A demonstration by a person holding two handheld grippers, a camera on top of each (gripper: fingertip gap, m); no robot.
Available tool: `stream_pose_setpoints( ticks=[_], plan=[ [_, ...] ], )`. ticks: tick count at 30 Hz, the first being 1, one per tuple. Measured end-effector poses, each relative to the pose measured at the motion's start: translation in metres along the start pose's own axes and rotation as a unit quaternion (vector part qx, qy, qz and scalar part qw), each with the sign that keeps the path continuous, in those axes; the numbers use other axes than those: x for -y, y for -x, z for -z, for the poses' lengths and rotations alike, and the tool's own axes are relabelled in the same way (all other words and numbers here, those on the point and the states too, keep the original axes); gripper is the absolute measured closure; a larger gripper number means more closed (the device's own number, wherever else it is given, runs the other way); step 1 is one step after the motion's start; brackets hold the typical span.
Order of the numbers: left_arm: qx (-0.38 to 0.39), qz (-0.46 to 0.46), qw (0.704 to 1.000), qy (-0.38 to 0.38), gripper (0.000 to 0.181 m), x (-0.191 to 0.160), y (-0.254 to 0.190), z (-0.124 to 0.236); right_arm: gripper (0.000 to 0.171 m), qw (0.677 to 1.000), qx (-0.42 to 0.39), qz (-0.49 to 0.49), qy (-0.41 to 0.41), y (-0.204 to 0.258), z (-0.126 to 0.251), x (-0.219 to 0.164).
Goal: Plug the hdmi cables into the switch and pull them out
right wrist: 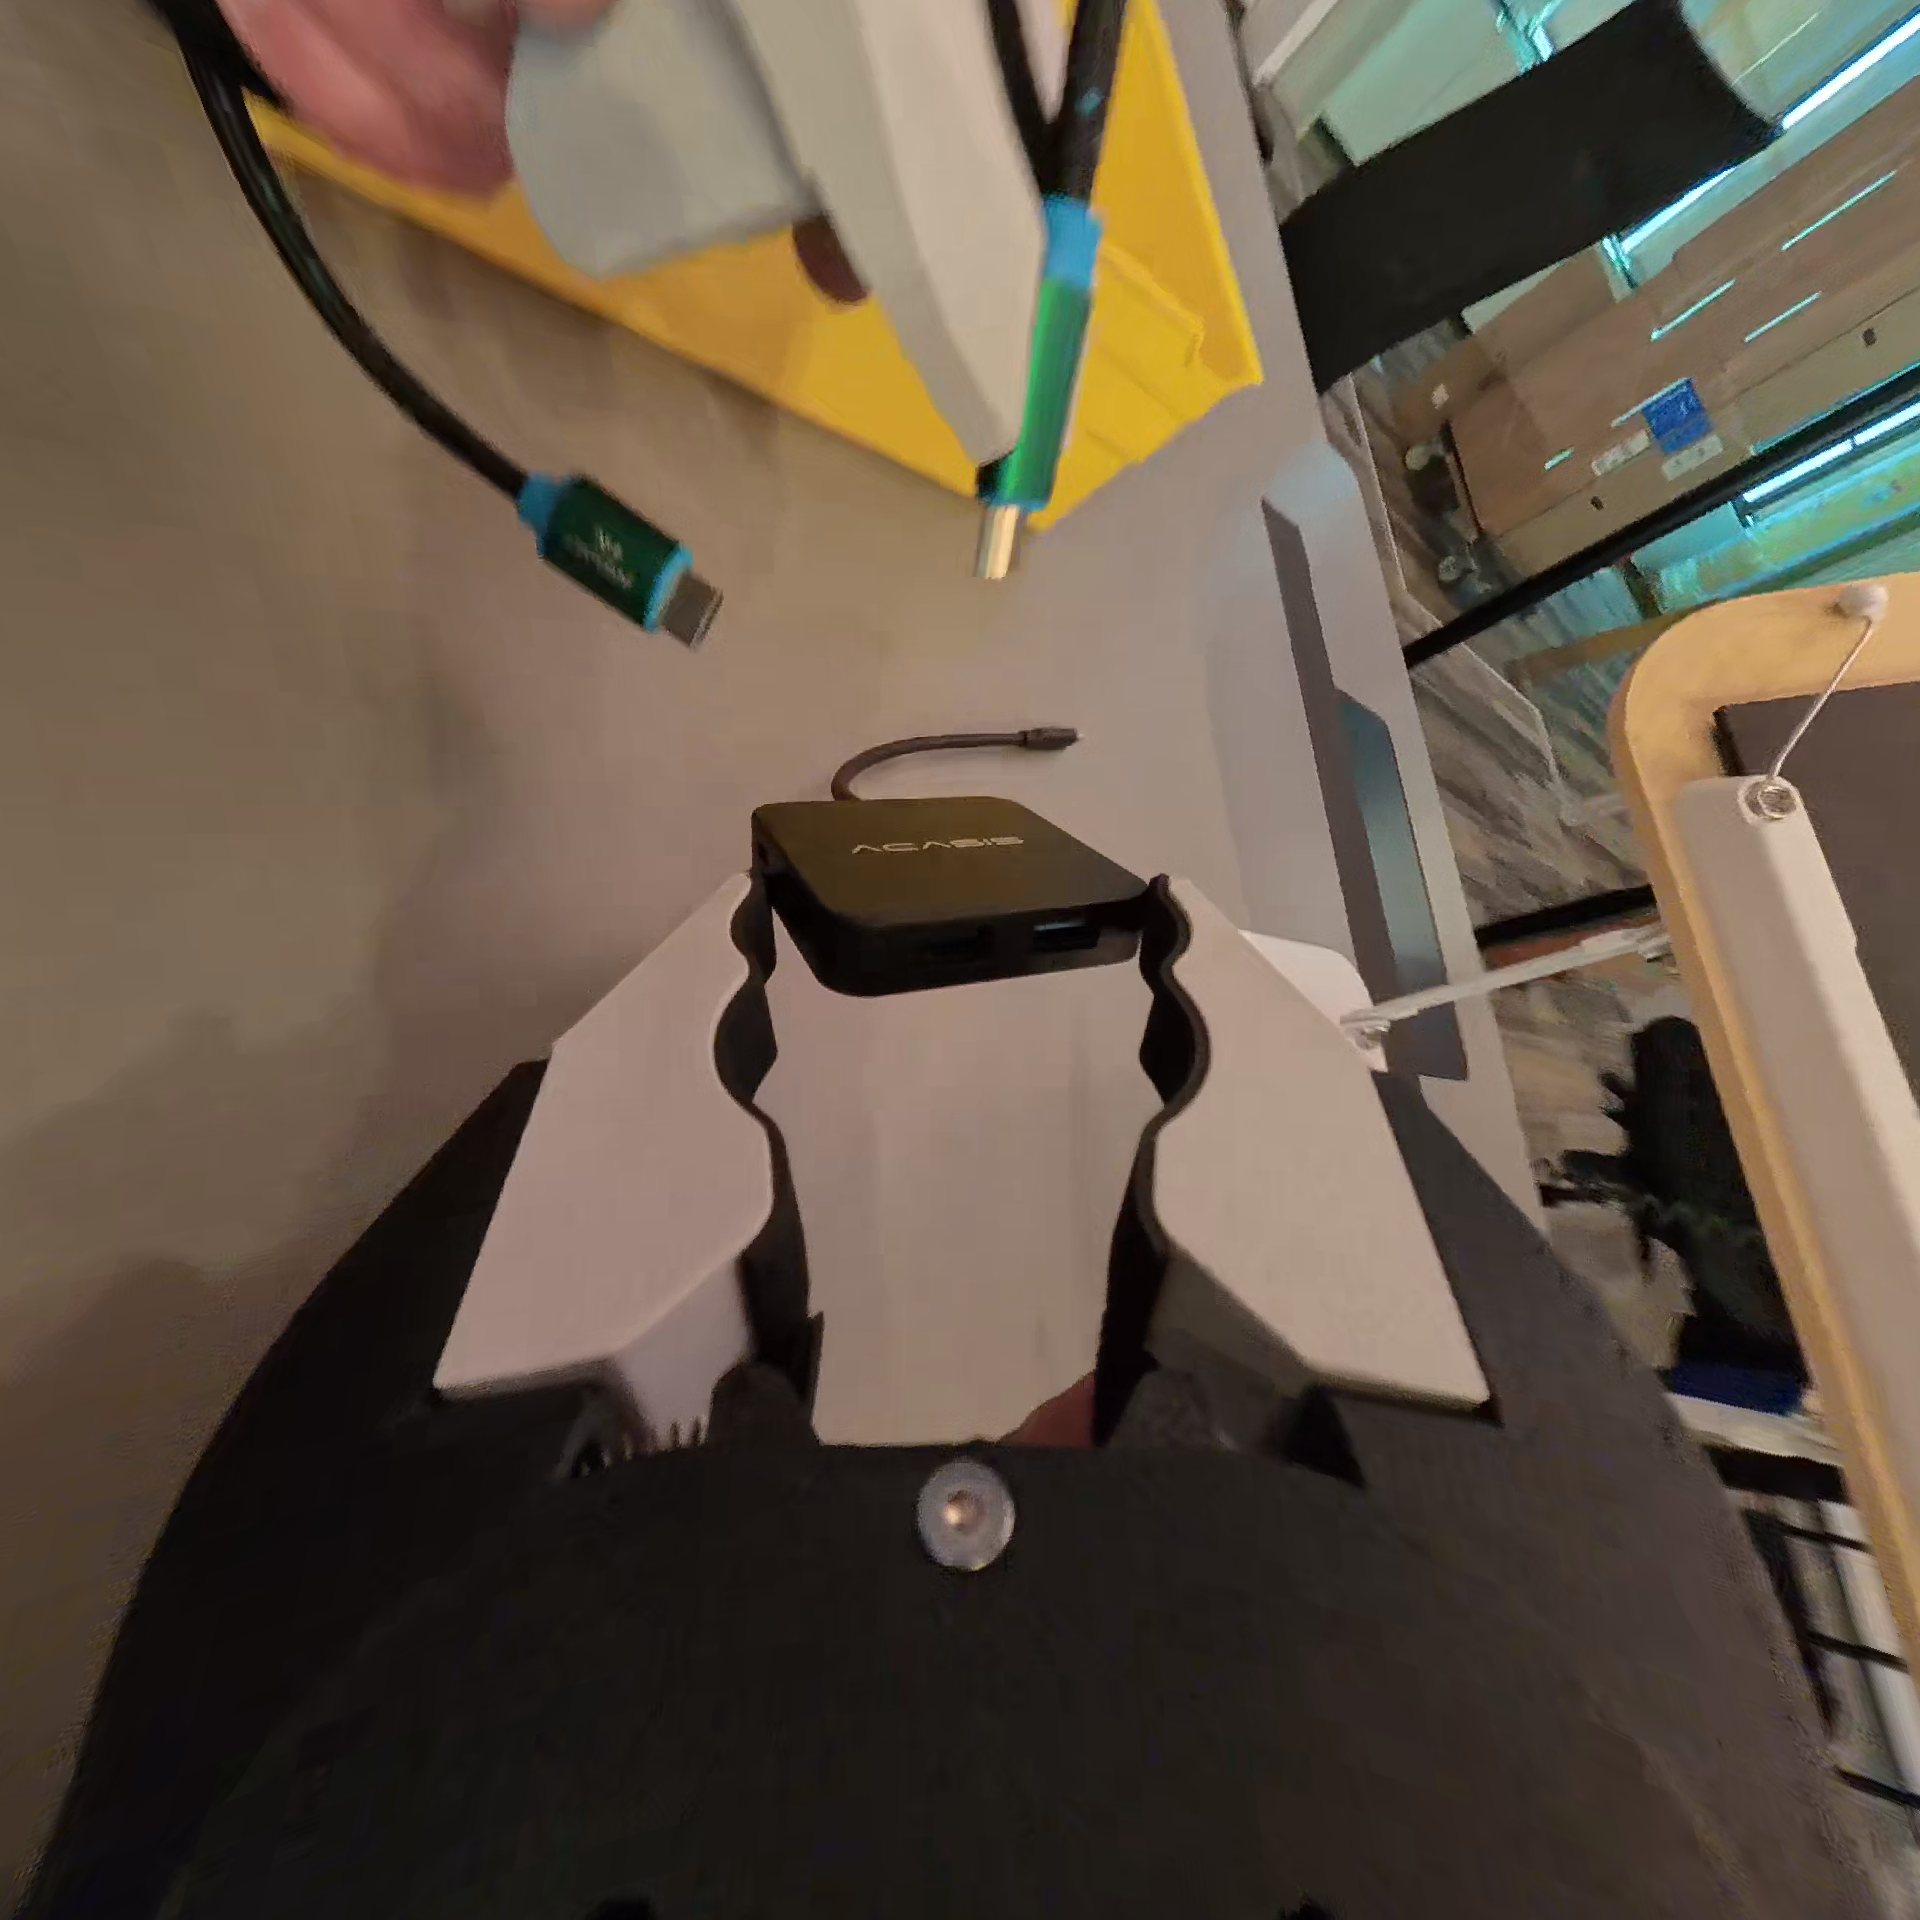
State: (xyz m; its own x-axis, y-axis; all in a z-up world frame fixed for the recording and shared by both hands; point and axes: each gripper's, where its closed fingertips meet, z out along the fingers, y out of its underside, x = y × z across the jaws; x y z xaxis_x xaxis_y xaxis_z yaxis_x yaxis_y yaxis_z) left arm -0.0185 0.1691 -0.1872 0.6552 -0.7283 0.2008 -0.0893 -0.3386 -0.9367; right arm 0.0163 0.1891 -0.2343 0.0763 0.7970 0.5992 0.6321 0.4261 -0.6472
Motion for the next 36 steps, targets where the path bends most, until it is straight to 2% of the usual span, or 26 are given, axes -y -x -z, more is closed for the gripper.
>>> stream_pose_setpoints(
  ticks=[4,9,16,19,24,26,27,30,31,34,36],
  plan=[
    [0.001,0.001,1.000,0.008,0.161,-0.003,0.000,-0.002,0.102,0.995,-0.011,0.083,0.060,0.007,-0.002,-0.007],
    [0.010,0.003,1.000,0.017,0.161,-0.007,0.003,-0.004,0.102,0.972,0.006,0.202,0.119,0.029,-0.002,-0.008],
    [0.031,0.006,0.999,0.022,0.161,-0.010,0.008,-0.004,0.107,0.952,0.062,0.274,0.118,0.065,-0.008,0.014],
    [0.045,0.010,0.999,0.018,0.161,-0.008,0.013,-0.001,0.108,0.951,0.095,0.276,0.099,0.081,-0.016,0.026],
    [0.059,0.012,0.998,0.009,0.161,-0.005,0.019,0.004,0.110,0.964,0.140,0.221,0.053,0.095,-0.027,0.041],
    [0.058,0.014,0.998,0.009,0.161,-0.005,0.020,0.005,0.129,0.966,0.156,0.197,0.063,0.099,-0.031,0.035],
    [0.058,0.015,0.998,0.008,0.161,-0.004,0.021,0.005,0.129,0.966,0.160,0.188,0.074,0.100,-0.034,0.027],
    [0.056,0.015,0.998,0.008,0.161,-0.005,0.020,0.005,0.124,0.970,0.180,0.130,0.095,0.107,-0.035,0.009],
    [0.057,0.015,0.998,0.008,0.161,-0.004,0.020,0.005,0.114,0.974,0.177,0.099,0.099,0.103,-0.031,0.007],
    [0.056,0.016,0.998,0.004,0.161,-0.002,0.020,0.006,0.103,0.985,0.123,-0.030,0.120,0.075,-0.018,-0.006],
    [0.056,0.015,0.998,0.005,0.161,-0.001,0.019,0.006,0.088,0.973,0.125,-0.118,0.157,0.074,-0.008,-0.027]
  ],
)
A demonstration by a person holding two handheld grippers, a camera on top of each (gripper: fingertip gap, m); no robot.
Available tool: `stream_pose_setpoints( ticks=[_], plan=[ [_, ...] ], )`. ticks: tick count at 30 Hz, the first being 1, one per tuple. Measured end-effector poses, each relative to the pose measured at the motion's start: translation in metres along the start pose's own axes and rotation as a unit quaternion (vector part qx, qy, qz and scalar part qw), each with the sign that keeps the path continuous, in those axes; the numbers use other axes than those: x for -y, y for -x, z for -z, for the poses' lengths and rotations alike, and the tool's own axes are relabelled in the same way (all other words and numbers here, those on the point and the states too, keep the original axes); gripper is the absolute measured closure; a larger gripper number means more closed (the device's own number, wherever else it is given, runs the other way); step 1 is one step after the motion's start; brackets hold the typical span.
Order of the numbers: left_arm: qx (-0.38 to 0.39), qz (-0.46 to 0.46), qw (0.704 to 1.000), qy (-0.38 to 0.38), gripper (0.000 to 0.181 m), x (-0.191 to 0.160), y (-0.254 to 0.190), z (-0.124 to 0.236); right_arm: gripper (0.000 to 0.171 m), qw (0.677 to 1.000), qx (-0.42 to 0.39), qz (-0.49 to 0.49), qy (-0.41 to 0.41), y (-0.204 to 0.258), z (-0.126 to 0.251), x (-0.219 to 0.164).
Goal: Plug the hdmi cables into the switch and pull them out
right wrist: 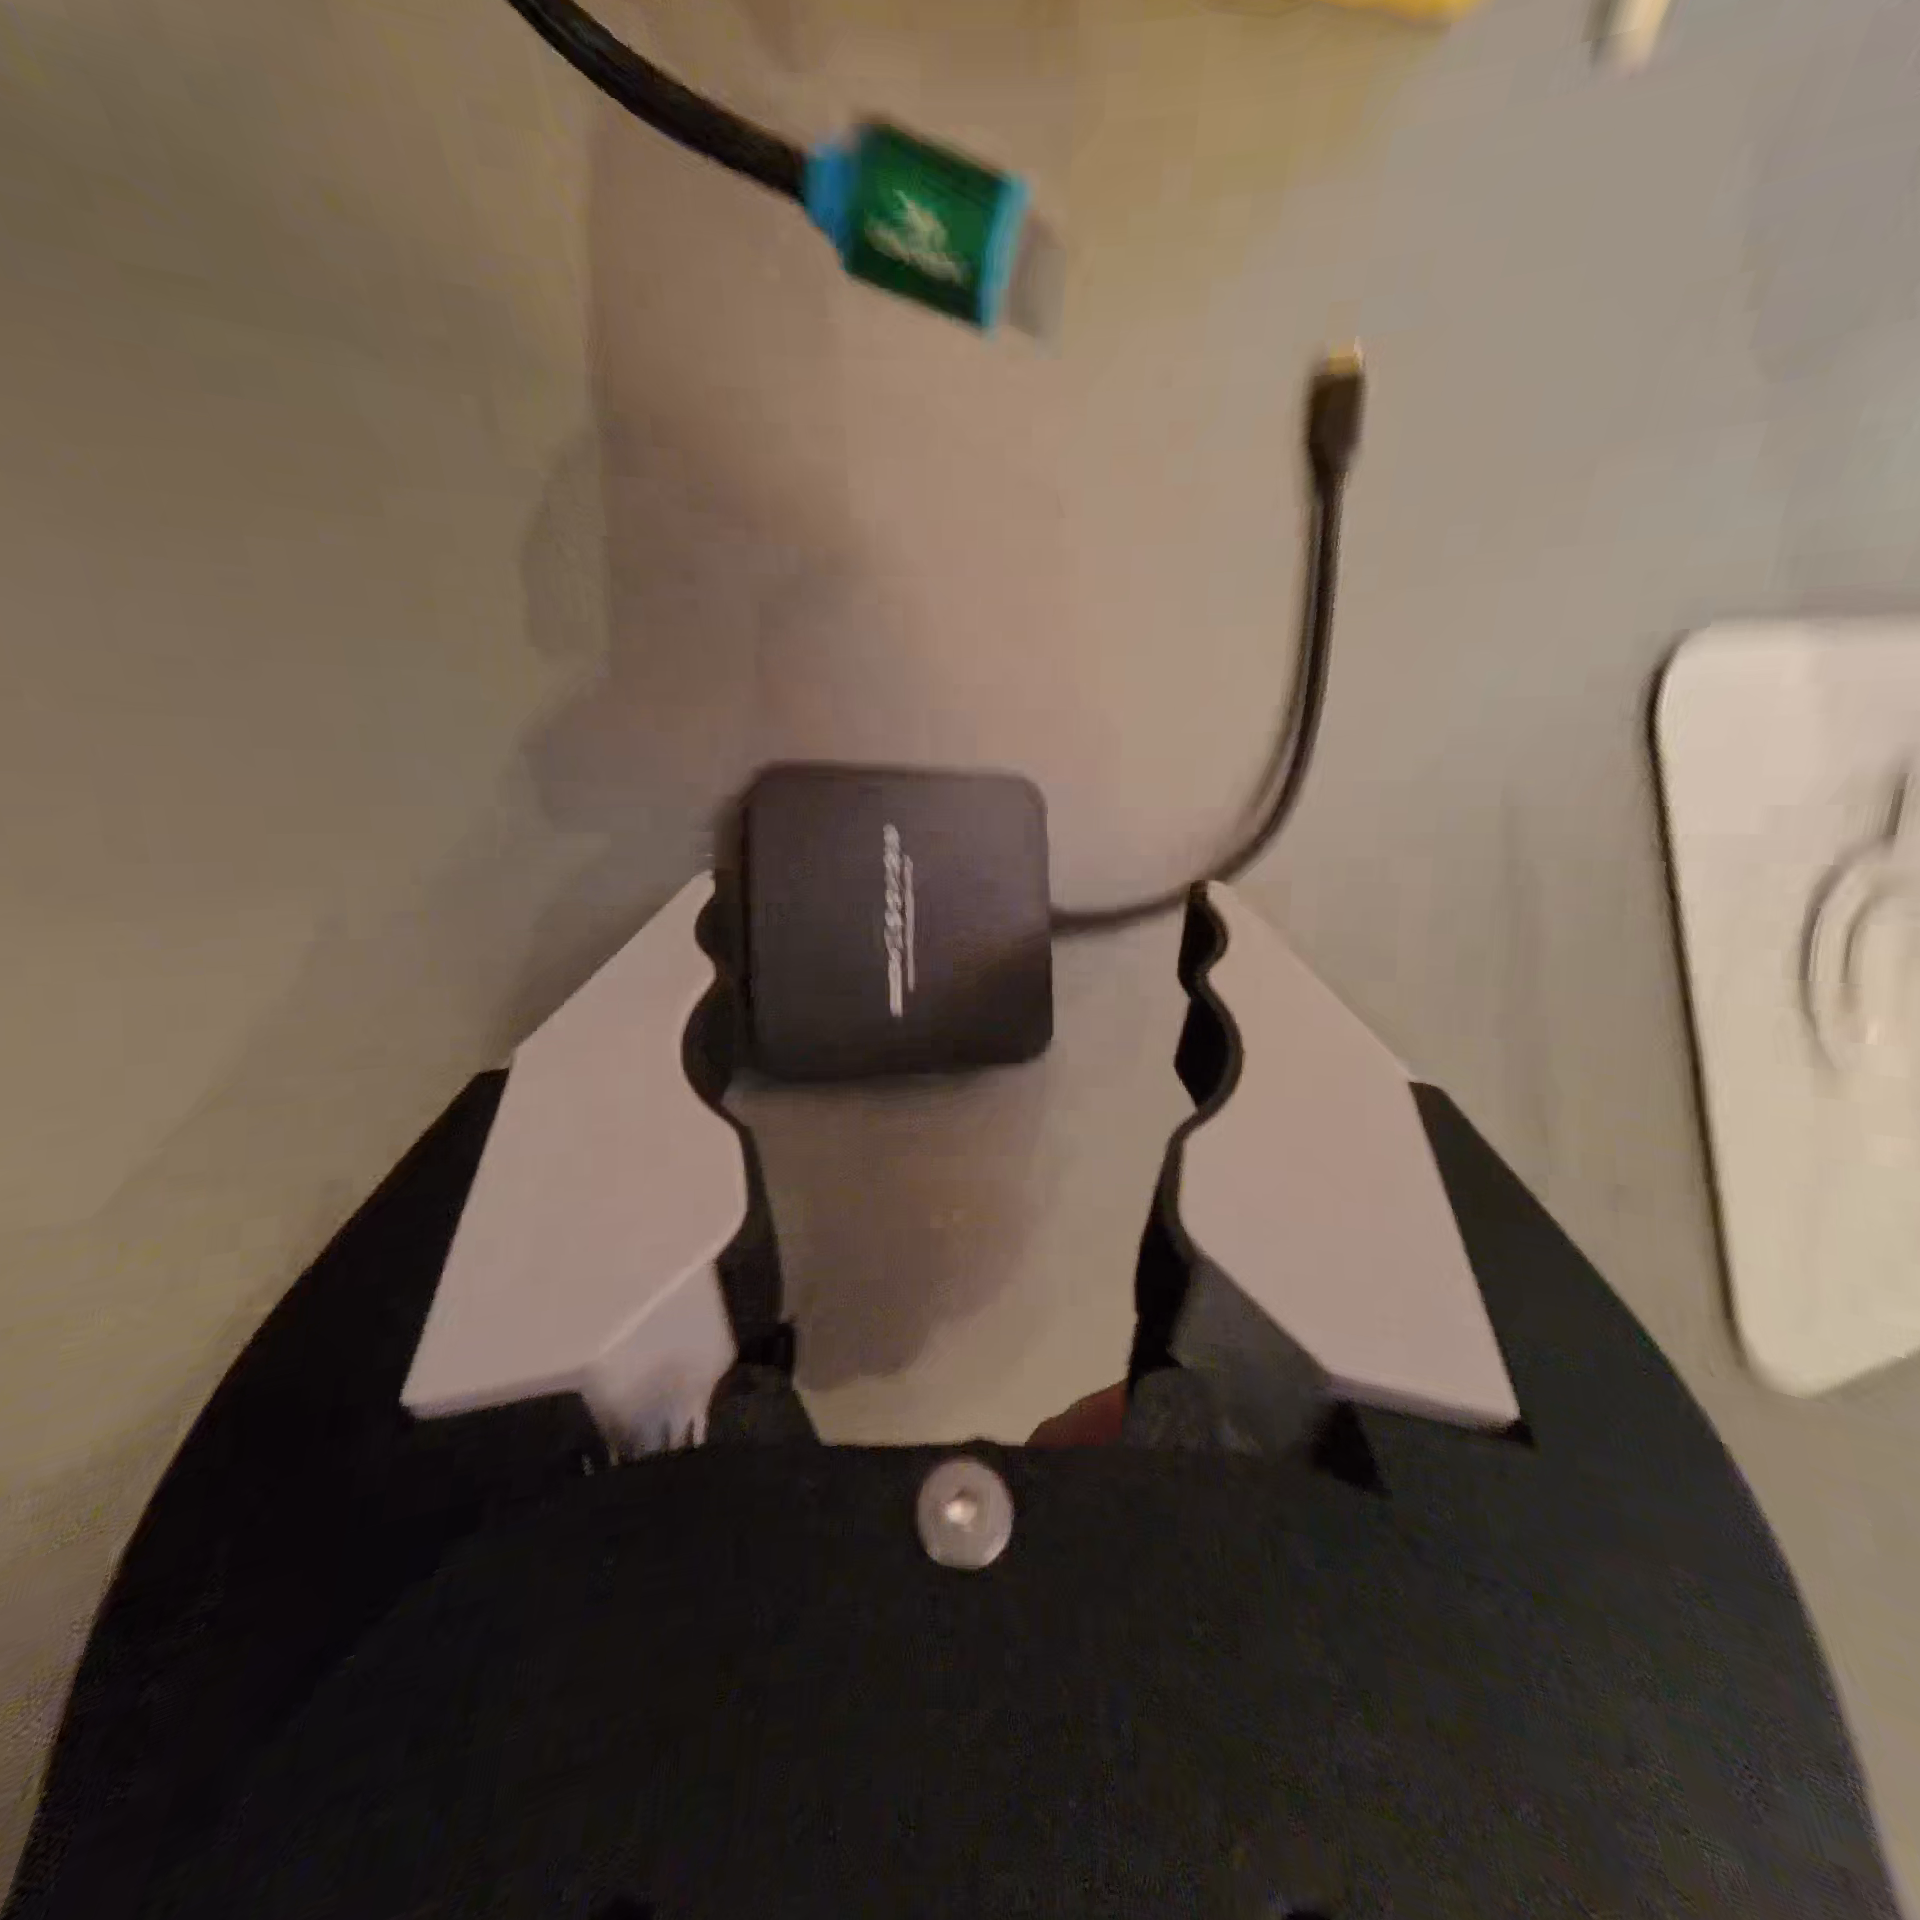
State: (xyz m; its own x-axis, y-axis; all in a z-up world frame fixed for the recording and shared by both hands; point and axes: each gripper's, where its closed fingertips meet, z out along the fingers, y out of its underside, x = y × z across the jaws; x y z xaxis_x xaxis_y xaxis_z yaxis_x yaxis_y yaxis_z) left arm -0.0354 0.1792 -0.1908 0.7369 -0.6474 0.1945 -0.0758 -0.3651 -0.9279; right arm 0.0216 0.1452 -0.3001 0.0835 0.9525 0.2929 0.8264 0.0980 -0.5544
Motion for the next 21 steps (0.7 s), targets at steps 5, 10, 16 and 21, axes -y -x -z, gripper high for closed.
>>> stream_pose_setpoints(
  ticks=[5,10,16,21],
  plan=[
    [-0.004,-0.003,1.000,0.005,0.161,-0.003,-0.004,-0.002,0.074,0.996,0.016,-0.089,0.008,0.008,-0.003,-0.021],
    [-0.009,-0.006,1.000,0.007,0.161,-0.004,-0.008,-0.002,0.105,0.988,0.085,-0.126,-0.040,0.015,-0.012,-0.015],
    [-0.013,-0.007,1.000,0.000,0.161,0.000,-0.008,0.000,0.106,0.976,0.104,-0.153,-0.118,0.009,-0.005,-0.005],
    [-0.034,-0.006,0.999,-0.011,0.161,0.005,-0.015,0.003,0.106,0.933,0.123,-0.173,-0.291,-0.006,0.038,0.026]
  ],
)
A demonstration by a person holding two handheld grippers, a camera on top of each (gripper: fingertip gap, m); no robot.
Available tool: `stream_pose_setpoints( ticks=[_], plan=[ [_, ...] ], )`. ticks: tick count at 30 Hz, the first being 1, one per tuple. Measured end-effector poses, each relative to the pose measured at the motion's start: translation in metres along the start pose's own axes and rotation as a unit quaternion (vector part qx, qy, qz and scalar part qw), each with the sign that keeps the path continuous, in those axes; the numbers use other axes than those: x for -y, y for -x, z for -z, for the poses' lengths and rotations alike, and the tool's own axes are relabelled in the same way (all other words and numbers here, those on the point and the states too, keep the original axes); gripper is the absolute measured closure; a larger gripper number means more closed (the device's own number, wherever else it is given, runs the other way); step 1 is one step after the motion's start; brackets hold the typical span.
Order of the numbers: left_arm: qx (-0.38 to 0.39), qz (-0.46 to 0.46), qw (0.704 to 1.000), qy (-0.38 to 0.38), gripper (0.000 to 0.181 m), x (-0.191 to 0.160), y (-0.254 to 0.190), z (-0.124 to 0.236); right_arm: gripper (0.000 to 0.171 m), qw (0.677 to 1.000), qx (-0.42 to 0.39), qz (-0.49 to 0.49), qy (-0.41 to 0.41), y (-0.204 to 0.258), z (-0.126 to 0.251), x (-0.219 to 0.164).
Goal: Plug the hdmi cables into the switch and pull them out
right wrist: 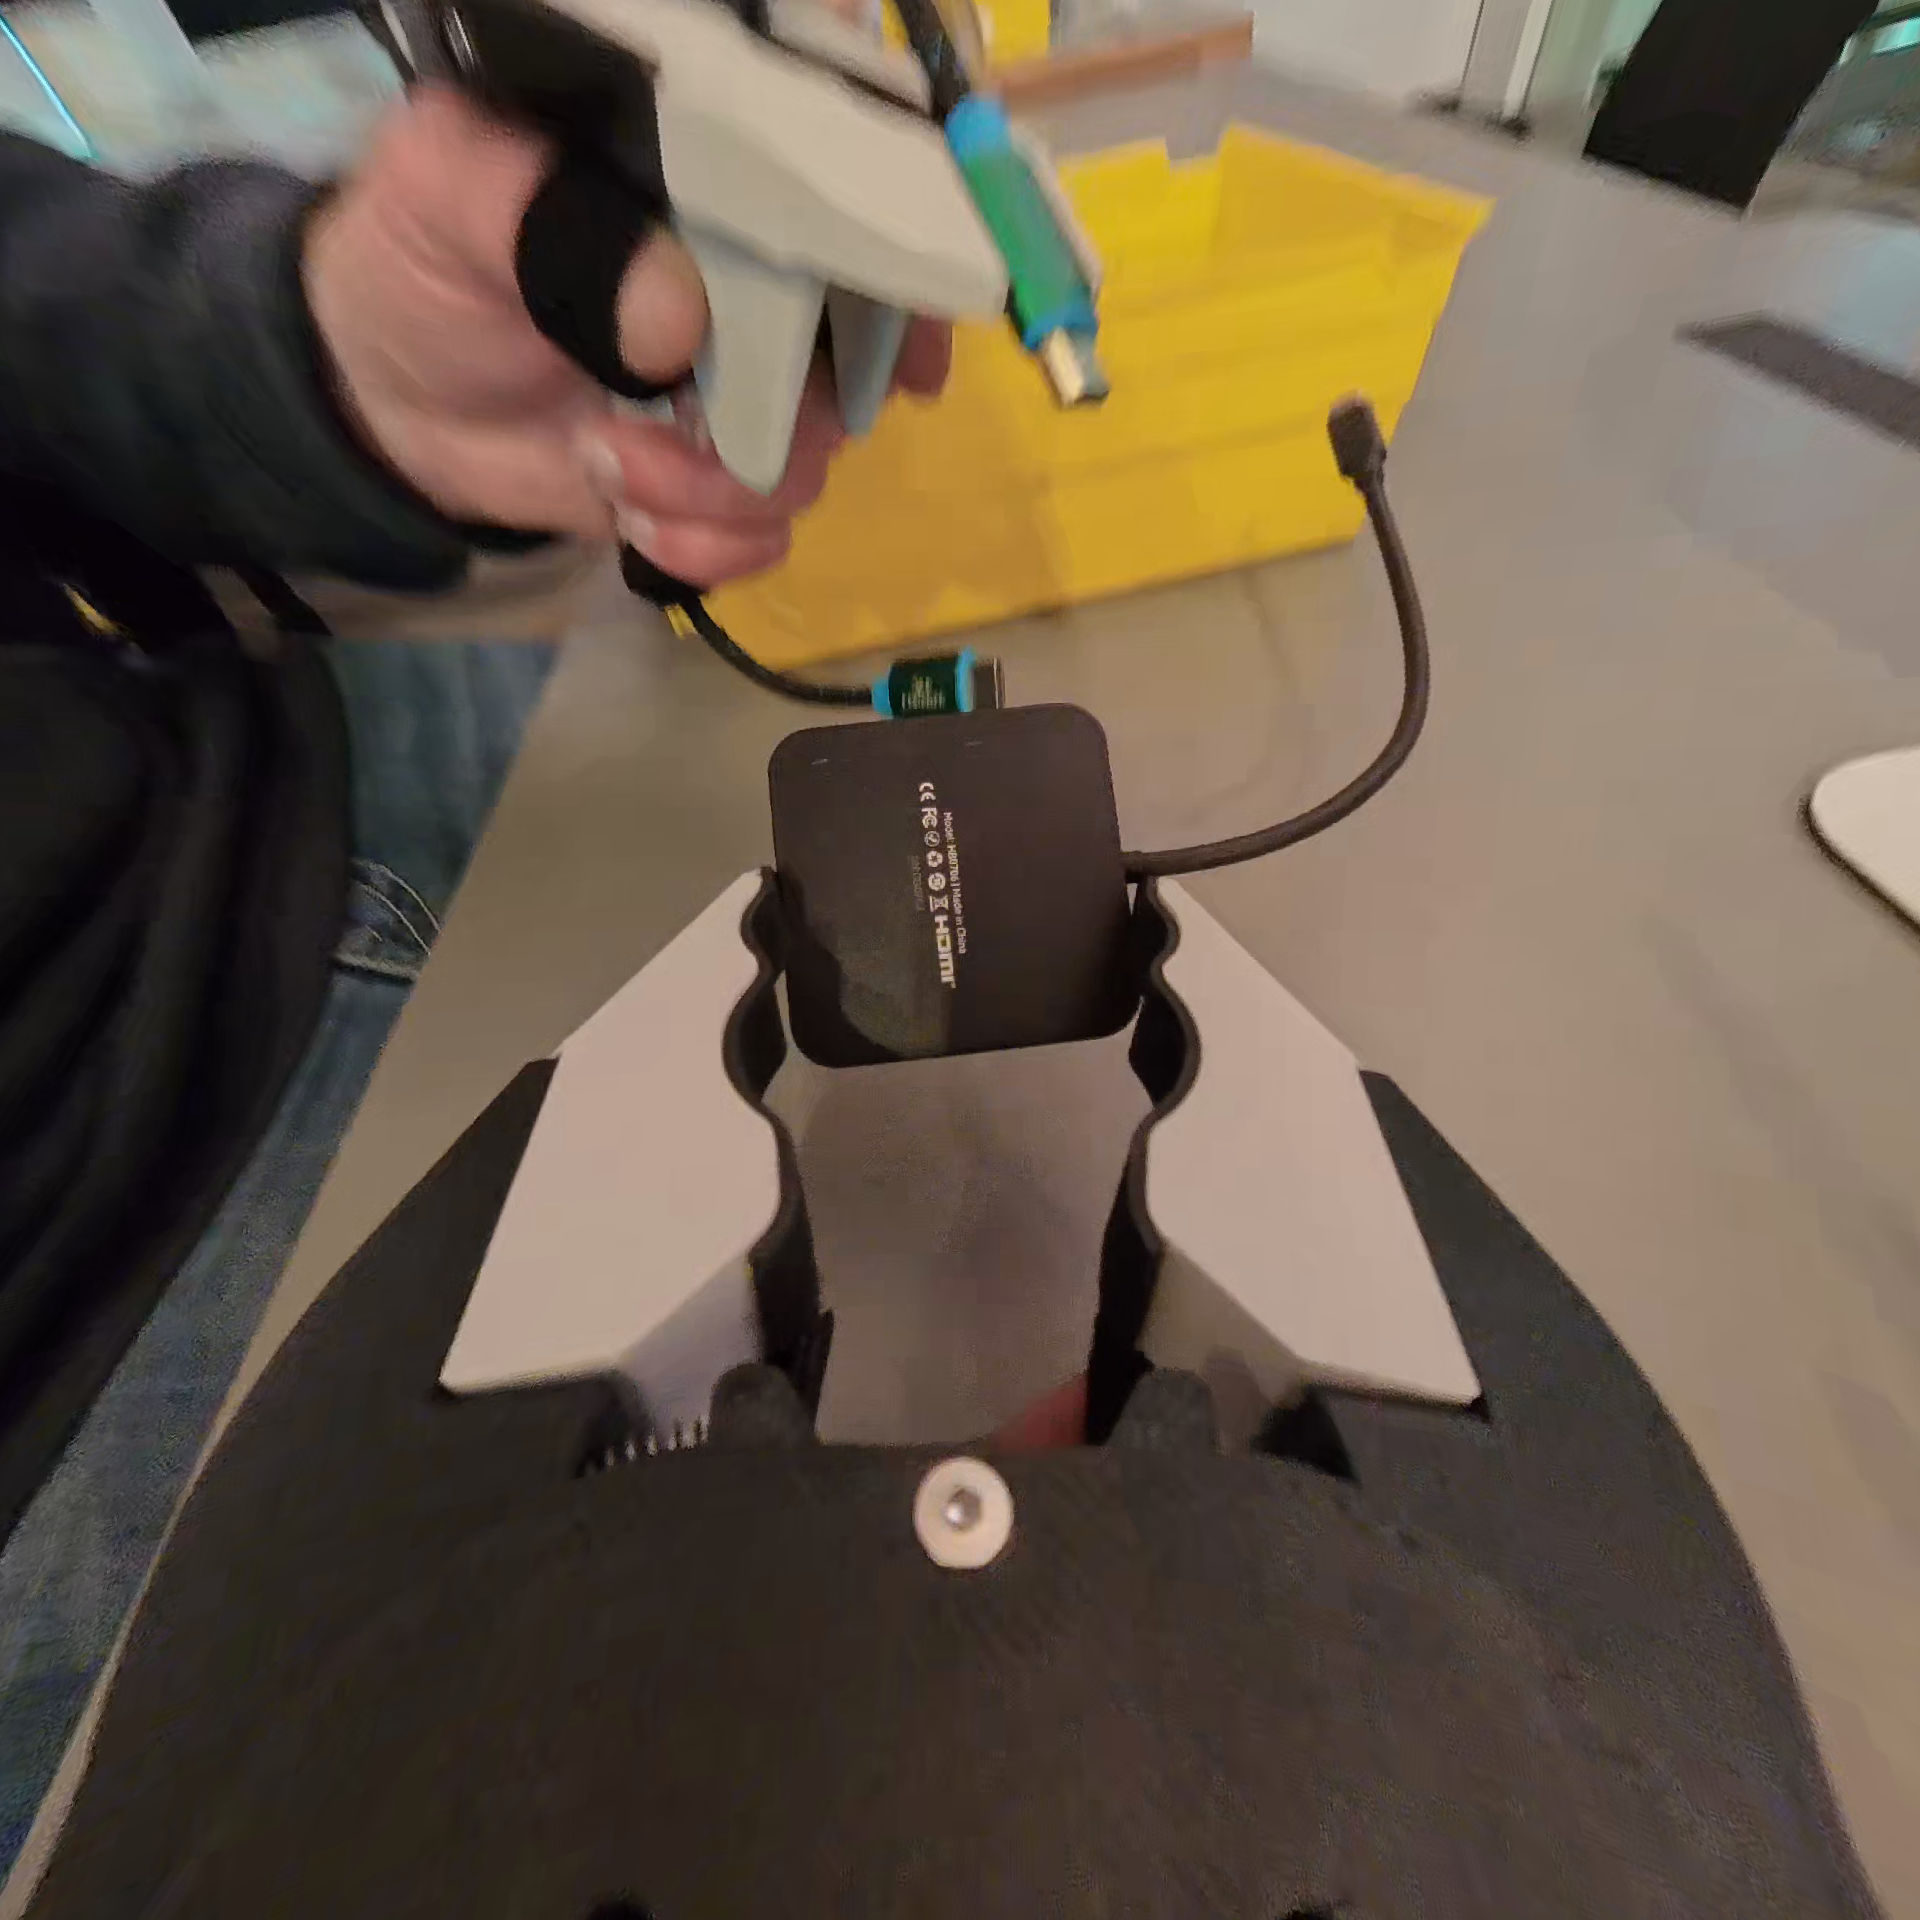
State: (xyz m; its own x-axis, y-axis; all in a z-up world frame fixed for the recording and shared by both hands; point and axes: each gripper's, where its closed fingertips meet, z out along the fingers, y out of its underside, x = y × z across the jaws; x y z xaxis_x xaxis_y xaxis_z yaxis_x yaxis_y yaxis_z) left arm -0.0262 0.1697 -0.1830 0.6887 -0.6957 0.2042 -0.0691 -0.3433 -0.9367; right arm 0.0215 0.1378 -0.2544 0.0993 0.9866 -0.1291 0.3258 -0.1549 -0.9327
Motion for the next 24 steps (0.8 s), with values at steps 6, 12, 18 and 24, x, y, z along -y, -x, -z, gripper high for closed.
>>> stream_pose_setpoints(
  ticks=[6,12,18,24],
  plan=[
    [-0.046,-0.019,0.999,-0.020,0.161,0.011,-0.019,0.004,0.106,0.989,0.050,0.002,-0.136,0.009,0.028,0.043],
    [-0.119,-0.055,0.990,-0.044,0.161,0.018,-0.049,0.009,0.106,0.986,0.068,0.004,-0.154,0.015,0.033,0.049],
    [-0.198,-0.098,0.974,-0.045,0.161,0.013,-0.080,0.015,0.106,0.981,0.097,0.008,-0.168,0.025,0.036,0.053],
    [-0.223,-0.117,0.967,-0.043,0.161,0.006,-0.088,0.016,0.106,0.979,0.115,0.010,-0.166,0.032,0.036,0.052]
  ],
)
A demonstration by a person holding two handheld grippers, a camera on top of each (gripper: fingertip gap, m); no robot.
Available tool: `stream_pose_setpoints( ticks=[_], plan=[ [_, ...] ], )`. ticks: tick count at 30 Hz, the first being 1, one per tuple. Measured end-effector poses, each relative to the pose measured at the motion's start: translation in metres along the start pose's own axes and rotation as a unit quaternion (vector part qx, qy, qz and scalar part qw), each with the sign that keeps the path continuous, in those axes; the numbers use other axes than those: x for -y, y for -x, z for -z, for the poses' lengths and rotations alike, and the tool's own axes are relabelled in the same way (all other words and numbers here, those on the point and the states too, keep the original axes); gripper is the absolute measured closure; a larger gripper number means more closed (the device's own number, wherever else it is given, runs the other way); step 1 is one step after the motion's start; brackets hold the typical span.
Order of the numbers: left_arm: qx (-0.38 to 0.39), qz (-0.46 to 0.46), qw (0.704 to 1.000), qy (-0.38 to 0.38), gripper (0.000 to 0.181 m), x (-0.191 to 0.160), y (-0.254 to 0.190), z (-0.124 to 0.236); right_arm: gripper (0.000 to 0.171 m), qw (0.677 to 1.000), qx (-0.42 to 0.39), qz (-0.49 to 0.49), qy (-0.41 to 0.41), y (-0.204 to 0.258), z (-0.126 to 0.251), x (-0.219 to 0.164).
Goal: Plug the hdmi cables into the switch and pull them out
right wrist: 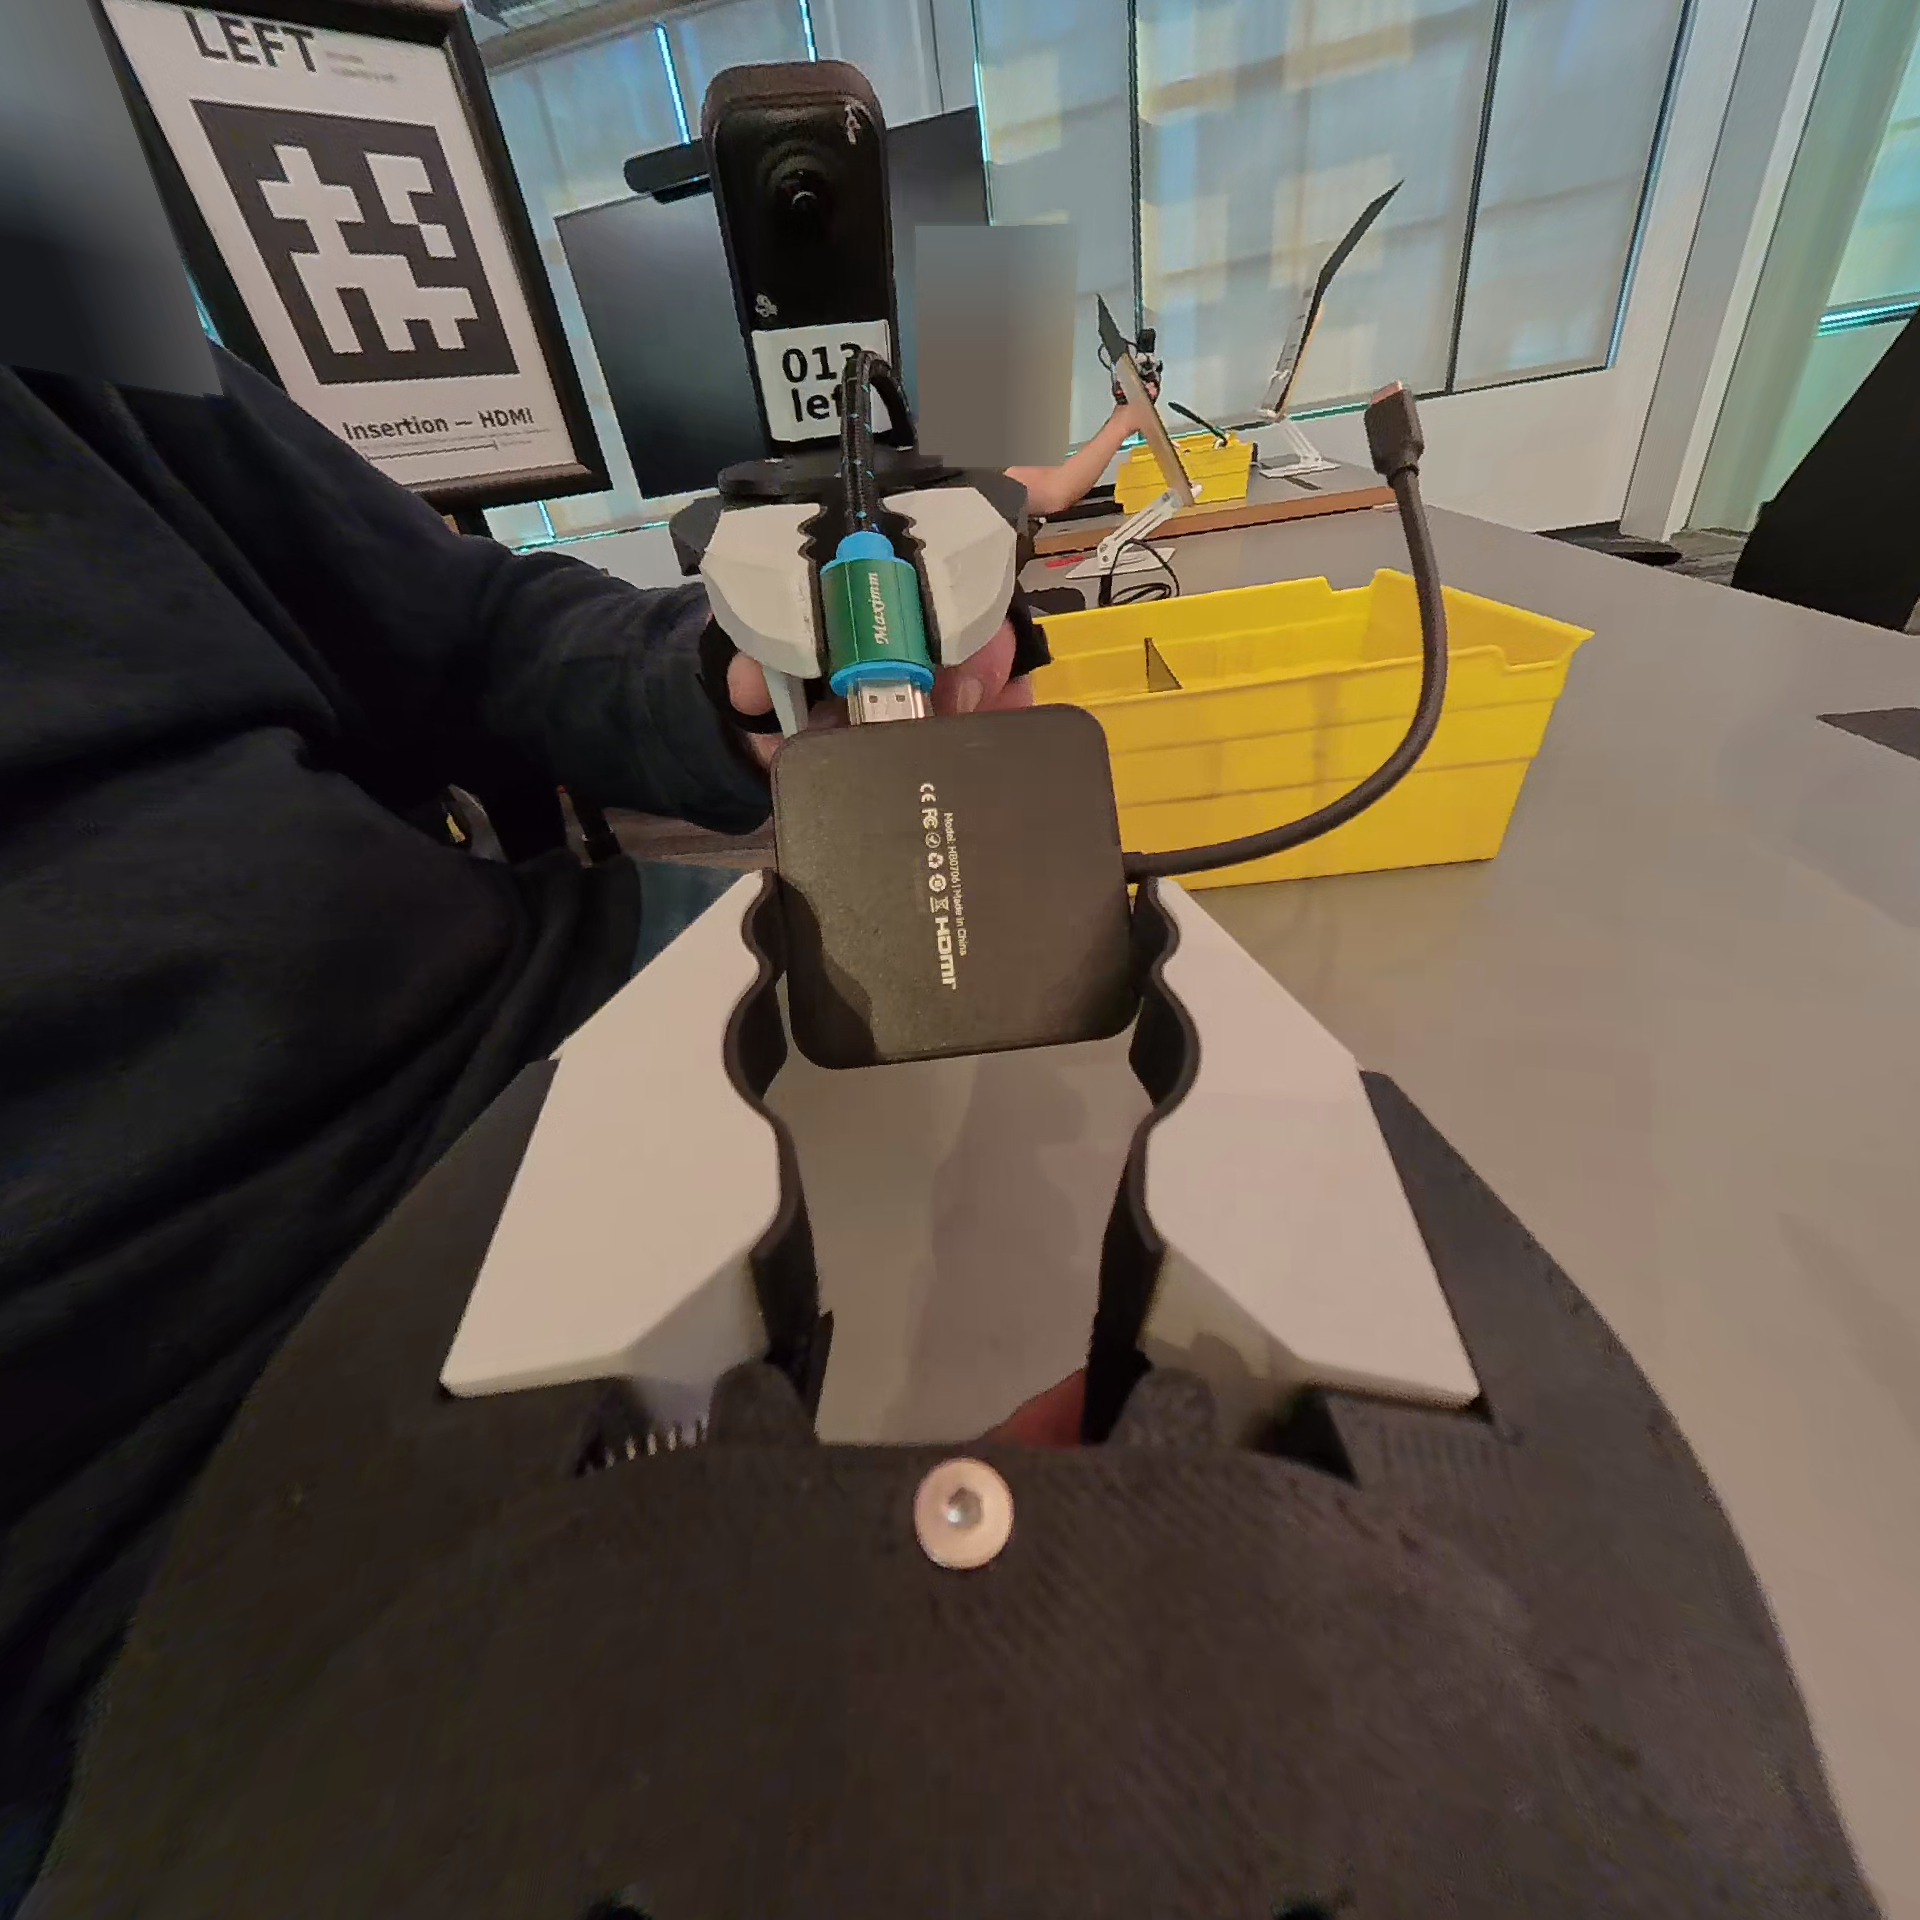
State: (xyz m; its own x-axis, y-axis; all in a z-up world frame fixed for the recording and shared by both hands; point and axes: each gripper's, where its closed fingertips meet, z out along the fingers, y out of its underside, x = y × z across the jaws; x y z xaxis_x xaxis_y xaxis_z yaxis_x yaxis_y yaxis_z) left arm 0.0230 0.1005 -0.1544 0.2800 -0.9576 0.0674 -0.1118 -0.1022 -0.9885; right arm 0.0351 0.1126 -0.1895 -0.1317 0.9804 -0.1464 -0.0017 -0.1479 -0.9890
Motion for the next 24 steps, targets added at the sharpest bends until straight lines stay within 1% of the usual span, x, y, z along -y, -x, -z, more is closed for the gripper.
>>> stream_pose_setpoints(
  ticks=[12,19,24],
  plan=[
    [-0.025,-0.050,0.998,0.023,0.161,-0.006,-0.009,0.000,0.107,1.000,0.021,0.000,0.015,0.008,-0.001,-0.004],
    [-0.047,-0.045,0.998,0.019,0.161,-0.005,-0.014,0.002,0.107,0.999,0.033,0.004,0.016,0.012,-0.001,-0.003],
    [-0.063,-0.070,0.995,0.043,0.161,-0.008,-0.018,0.004,0.106,0.999,0.038,0.012,0.023,0.016,-0.004,-0.003]
  ],
)
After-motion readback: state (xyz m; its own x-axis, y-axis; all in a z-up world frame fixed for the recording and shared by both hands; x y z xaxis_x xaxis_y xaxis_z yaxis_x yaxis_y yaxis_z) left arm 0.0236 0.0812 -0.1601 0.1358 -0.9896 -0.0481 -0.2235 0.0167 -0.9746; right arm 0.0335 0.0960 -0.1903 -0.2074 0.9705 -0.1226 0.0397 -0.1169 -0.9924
